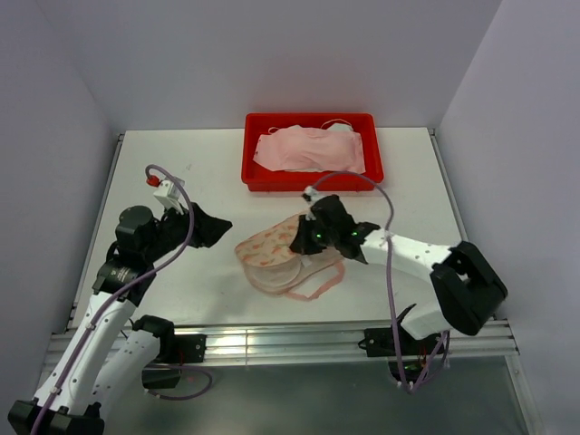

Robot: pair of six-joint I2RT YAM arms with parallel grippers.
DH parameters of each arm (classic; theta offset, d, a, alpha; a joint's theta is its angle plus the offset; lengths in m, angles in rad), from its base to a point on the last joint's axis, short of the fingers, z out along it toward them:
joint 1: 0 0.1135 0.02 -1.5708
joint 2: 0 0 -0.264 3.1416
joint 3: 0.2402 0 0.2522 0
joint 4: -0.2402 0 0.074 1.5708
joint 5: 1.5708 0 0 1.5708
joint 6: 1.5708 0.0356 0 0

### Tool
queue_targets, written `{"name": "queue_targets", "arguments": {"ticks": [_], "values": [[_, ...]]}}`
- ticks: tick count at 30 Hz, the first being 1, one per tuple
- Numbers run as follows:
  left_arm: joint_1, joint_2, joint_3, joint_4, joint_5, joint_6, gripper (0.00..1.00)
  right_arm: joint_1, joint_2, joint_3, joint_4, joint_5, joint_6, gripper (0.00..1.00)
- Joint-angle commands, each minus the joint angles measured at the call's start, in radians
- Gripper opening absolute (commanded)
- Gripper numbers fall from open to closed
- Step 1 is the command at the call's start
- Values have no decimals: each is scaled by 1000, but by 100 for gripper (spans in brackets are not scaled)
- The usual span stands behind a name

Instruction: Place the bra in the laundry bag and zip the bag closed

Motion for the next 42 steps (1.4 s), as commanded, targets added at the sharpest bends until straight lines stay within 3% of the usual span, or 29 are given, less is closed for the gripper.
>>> {"name": "queue_targets", "arguments": {"ticks": [1, 4, 5, 6, 7, 8, 9, 10, 14, 15, 19, 23, 28, 34, 38, 39, 42], "values": [[-6, 20, 22, 31, 21, -36, 61, 105, 97, 163, -92, -106, -176, 0], [-10, 31, 7, 36, 42, -66, 59, 116, 148, 247, -99, -89, -207, 1], [-18, 31, 2, 41, 49, -83, 59, 116, 146, 260, -100, -65, -198, 8], [-22, 29, -14, 50, 50, -94, 62, 116, 140, 262, -102, 1, -196, 17], [-30, 25, -24, 68, 47, -103, 66, 114, 134, 260, -105, 31, -187, 46], [-51, 23, -31, 77, 41, -112, 69, 111, 110, 247, -108, 54, -181, 58], [-64, 23, -47, 90, 18, -131, 72, 105, 93, 234, -102, 75, -173, 66], [-79, 29, -51, 100, 1, -138, 73, 99, 73, 219, -94, 81, -164, 68], [-240, 97, -50, 137, -129, -162, 71, 32, -100, 77, -42, 161, -77, 67], [-278, 115, -32, 137, -216, -159, 70, 16, -134, 46, -30, 189, -61, 63], [-471, 294, 39, 102, -454, -134, 66, -76, -248, -92, 56, 220, 27, 17], [-617, 483, 106, 52, -689, -125, 59, -91, -282, -203, 121, 200, 63, 10], [-719, 704, 228, 4, -826, -125, 62, -91, -266, -267, 193, 172, 81, 11], [-725, 879, 315, -36, -959, -128, 61, -90, -245, -327, 285, 91, 107, 15], [-725, 956, 343, -45, -1004, -128, 58, -90, -193, -349, 322, 69, 133, 32], [-725, 967, 356, -57, -1033, -129, 56, -90, -187, -346, 316, 69, 132, 41], [-723, 997, 361, -56, -1053, -126, 46, -90, -170, -339, 317, 55, 124, 54]]}}
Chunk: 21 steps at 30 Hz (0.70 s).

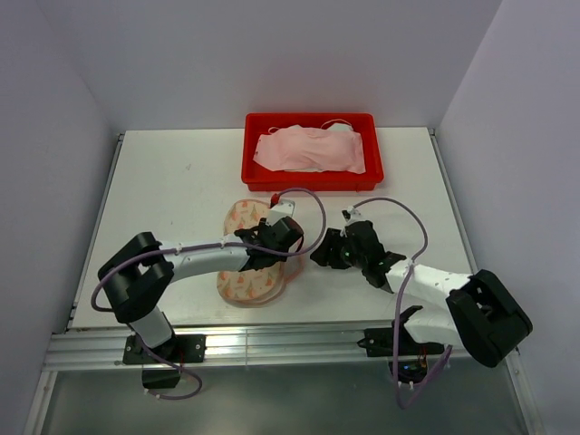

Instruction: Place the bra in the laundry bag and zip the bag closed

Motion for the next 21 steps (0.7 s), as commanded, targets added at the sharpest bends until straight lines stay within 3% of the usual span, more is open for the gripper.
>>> {"name": "queue_targets", "arguments": {"ticks": [1, 2, 6, 14, 17, 18, 21], "values": [[-1, 17, 44, -7, -83, 7, 43, 3, 24, 7, 79, -27, 11, 59], [1, 21, 43, -2, -86, 8, 39, 3, 32, 9, 87, -34, 11, 61], [7, 6, 31, 1, -115, -5, 0, 17, 113, 41, 101, -36, 19, 63], [114, -224, -129, 70, -34, -41, 0, 58, 331, 136, 197, -80, 103, 61], [172, -334, -183, 26, -34, -70, 0, 82, 397, 184, 213, -83, 128, 37], [191, -388, -195, 6, -57, -88, 0, 89, 413, 198, 216, -85, 140, 20], [306, -523, -229, -121, -94, -183, 0, 141, 466, 257, 225, -79, 174, 0]]}}
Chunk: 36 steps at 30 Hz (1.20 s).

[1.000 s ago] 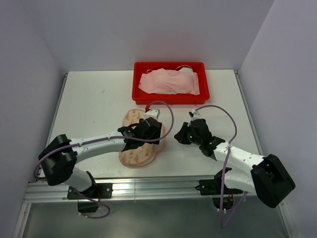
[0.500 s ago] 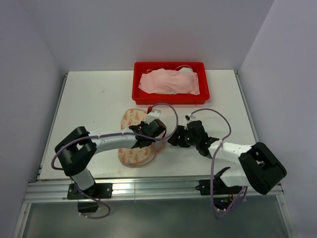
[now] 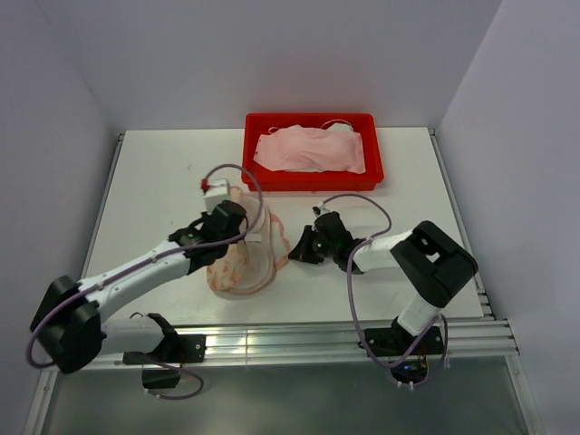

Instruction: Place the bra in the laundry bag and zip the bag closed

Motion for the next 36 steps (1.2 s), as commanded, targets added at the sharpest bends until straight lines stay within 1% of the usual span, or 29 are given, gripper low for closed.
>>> {"name": "queue_targets", "arguments": {"ticks": [1, 2, 3, 4, 5, 6, 7, 8, 9, 10, 11, 12, 14, 16, 17, 18, 20, 22, 25, 26, 27, 28, 29, 30, 31, 33, 34, 35, 36], "values": [[107, -173, -47, -129, -75, -131, 0, 60, 54, 95, 37, 10, 52, 0], [125, -228, -85, -148, -102, -145, 0, 76, 65, 111, 38, 16, 60, 0], [142, -343, -104, -181, -128, -163, 0, 100, 75, 129, 30, 23, 69, 0], [186, -399, -120, -192, -173, -177, 0, 109, 95, 160, 26, 31, 75, 0], [211, -455, -151, -200, -182, -197, 0, 114, 102, 169, 26, 37, 81, 0], [234, -555, -165, -205, -188, -206, 0, 119, 105, 177, 32, 40, 98, 0], [266, -595, -174, -237, -223, -247, 0, 122, 102, 180, 35, 43, 104, 0], [276, -632, -182, -263, -248, -272, 7, 123, 96, 178, 37, 57, 108, 0], [280, -693, -179, -287, -273, -298, 17, 128, 89, 178, 29, 62, 102, 0], [280, -718, -176, -332, -323, -330, 32, 136, 74, 177, 21, 65, 95, 0], [280, -741, -158, -356, -348, -344, 60, 140, 66, 177, 9, 71, 86, 0], [280, -784, -144, -364, -360, -338, 74, 146, 56, 177, -17, 86, 60, 0], [282, -813, -90, -343, -377, -254, 99, 166, 33, 181, -48, 108, 36, 0], [282, -833, -38, -367, -394, -231, 99, 172, 31, 198, -83, 114, 3, 0], [280, -839, 3, -361, -400, -176, 99, 174, 30, 201, -88, 112, -4, 0], [282, -850, 16, -346, -397, -138, 99, 175, 31, 210, -91, 111, -12, 0], [280, -852, 62, -363, -377, -114, 99, 182, 34, 224, -105, 105, -18, 0], [280, -855, 54, -318, -279, -64, 98, 188, 37, 247, -123, 112, -30, 0], [280, -826, 10, -283, -128, -53, 95, 189, 22, 272, -161, 123, -53, 1], [280, -812, -4, -263, -83, -42, 92, 189, 11, 280, -181, 154, -66, 4], [282, -780, -19, -211, 15, -29, 91, 188, -13, 302, -225, 165, -104, 8], [280, -760, -33, -191, 64, -6, 90, 186, -26, 322, -253, 168, -134, 16], [280, -740, -33, -171, 113, 10, 90, 183, -32, 348, -293, 163, -171, 36], [280, -706, -33, -144, 161, 33, 90, 177, -33, 426, -400, 157, -255, 42], [280, -689, -15, -111, 242, 69, 89, 172, -35, 468, -461, 163, -289, 45], [280, -662, 5, -82, 308, 109, 90, 154, -53, 538, -546, 197, -357, 53], [280, -659, 23, -59, 368, 152, 91, 124, -58, 556, -554, 203, -372, 55], [280, -658, 31, -51, 390, 171, 92, 101, -59, 575, -565, 209, -394, 59], [280, -660, 40, -51, 414, 189, 93, 78, -50, 623, -592, 227, -403, 60]]}}
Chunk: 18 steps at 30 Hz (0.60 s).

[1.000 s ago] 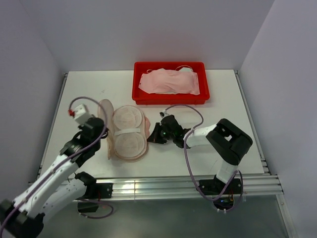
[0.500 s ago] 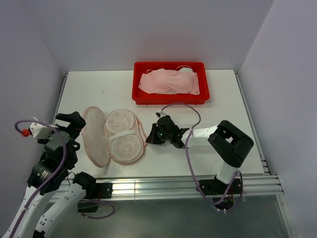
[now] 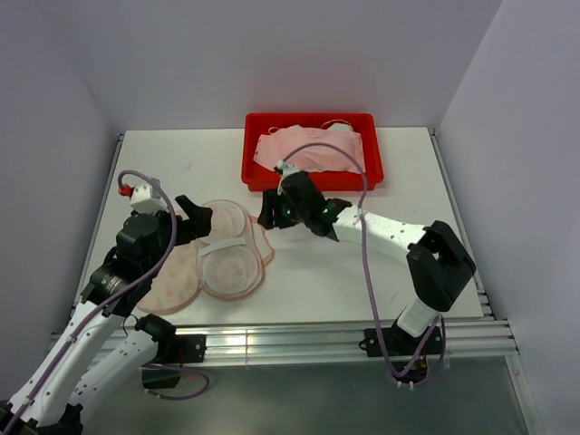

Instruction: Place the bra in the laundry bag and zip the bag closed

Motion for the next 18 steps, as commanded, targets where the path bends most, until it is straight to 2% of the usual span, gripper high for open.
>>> {"name": "queue_targets", "arguments": {"ticks": [1, 5, 7, 8, 10, 14, 16, 18], "values": [[5, -23, 72, 109, 212, 150, 94, -118, -46, 129, -138, 87, -129, 60], [4, -37, 63, 94, 246, 216, 98, -236, 44, 323, -216, 224, -184, 60], [5, -38, 23, 100, 243, 237, 99, -270, 134, 397, -230, 300, -206, 60], [5, -37, 9, 115, 246, 242, 99, -301, 215, 500, -274, 318, -225, 60], [5, -31, -22, 126, 269, 242, 98, -327, 297, 603, -308, 370, -249, 60], [10, 3, -20, 122, 330, 262, 97, -362, 550, 957, -449, 355, -357, 62], [14, 8, -23, 122, 330, 271, 96, -364, 628, 1068, -485, 362, -390, 63], [17, 11, -26, 123, 330, 268, 96, -369, 737, 1230, -537, 390, -423, 68]]}}
